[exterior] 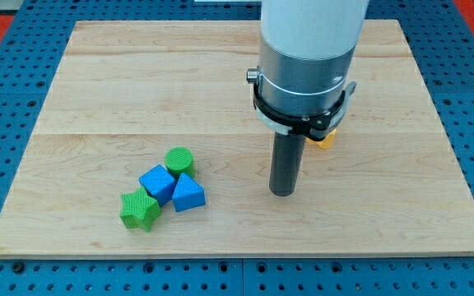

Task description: Move the yellow hexagon along with yellow heart down a bit

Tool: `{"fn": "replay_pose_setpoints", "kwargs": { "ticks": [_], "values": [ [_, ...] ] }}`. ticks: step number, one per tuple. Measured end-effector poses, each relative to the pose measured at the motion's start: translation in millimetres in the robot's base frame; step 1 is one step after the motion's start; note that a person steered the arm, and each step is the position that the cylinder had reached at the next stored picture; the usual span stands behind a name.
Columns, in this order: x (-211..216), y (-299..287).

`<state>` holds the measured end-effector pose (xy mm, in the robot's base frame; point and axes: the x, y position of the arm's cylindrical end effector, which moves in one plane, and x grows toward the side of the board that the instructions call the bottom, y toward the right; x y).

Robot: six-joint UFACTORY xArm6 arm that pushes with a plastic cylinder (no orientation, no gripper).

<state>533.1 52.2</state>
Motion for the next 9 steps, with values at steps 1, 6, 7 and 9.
{"fn": "replay_pose_setpoints", "kwargs": {
  "ticks": [1,6,7,9],
  "values": [
    [-2,-1],
    [-28,-33],
    [-50,-59],
    [-102,-88]
  ]
}}
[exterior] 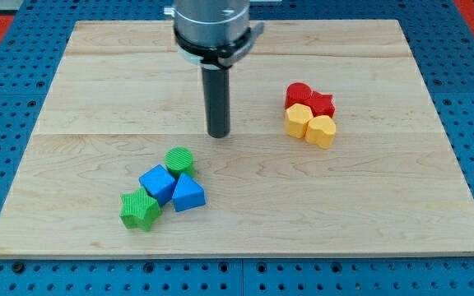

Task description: Move the yellow hexagon along with yellow heart down a bit

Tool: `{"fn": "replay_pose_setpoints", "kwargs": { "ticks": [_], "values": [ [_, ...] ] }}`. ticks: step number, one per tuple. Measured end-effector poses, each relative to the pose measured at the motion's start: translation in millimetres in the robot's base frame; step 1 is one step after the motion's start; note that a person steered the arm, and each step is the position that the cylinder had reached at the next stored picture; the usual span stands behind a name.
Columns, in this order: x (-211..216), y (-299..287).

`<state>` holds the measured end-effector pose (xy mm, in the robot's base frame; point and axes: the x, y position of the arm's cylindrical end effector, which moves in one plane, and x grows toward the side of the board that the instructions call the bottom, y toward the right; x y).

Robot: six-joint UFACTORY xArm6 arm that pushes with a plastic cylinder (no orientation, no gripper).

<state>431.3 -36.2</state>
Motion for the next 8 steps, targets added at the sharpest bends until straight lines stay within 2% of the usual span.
{"fn": "replay_pose_setpoints", "kwargs": {
  "ticks": [1,2,5,8],
  "values": [
    [-37,0],
    [-49,8],
    [-49,74],
    [-11,124]
  ]
}}
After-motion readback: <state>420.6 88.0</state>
